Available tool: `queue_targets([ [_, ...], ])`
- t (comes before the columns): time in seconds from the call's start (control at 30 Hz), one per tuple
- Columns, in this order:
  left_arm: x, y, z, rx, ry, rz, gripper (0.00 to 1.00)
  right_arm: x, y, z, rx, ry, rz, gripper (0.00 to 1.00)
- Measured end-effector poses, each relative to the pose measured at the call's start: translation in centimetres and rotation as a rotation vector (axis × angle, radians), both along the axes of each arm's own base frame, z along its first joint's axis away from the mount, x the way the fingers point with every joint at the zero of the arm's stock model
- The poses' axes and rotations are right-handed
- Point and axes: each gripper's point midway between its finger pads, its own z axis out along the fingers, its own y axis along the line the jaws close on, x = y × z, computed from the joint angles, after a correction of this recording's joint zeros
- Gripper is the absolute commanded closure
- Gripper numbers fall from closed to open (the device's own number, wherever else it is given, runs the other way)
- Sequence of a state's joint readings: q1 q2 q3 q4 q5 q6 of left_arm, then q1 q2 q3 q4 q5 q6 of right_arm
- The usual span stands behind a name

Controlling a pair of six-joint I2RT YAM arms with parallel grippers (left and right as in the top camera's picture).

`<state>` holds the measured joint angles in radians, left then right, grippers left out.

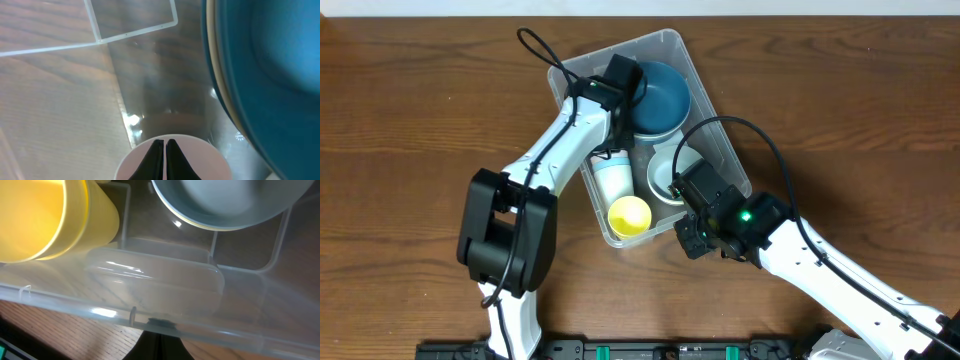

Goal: Pack container

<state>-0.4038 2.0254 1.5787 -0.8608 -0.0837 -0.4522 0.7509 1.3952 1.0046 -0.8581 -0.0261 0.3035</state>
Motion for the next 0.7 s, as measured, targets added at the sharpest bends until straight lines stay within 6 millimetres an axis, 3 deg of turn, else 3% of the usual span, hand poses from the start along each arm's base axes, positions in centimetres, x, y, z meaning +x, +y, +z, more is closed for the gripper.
queue_targets([
  [0.27, -1.7, 0.5, 0.2, 0.012, 0.076, 0.0, 0.94, -0.1, -0.2, -0.1, -0.009, 0.002, -0.002, 0.99],
  [0.7, -2.7, -1.4, 1.1, -0.1, 0.129, -0.015, 0.94, 0.0, -0.4, -0.1, -0.019, -0.001, -0.006, 0.99],
])
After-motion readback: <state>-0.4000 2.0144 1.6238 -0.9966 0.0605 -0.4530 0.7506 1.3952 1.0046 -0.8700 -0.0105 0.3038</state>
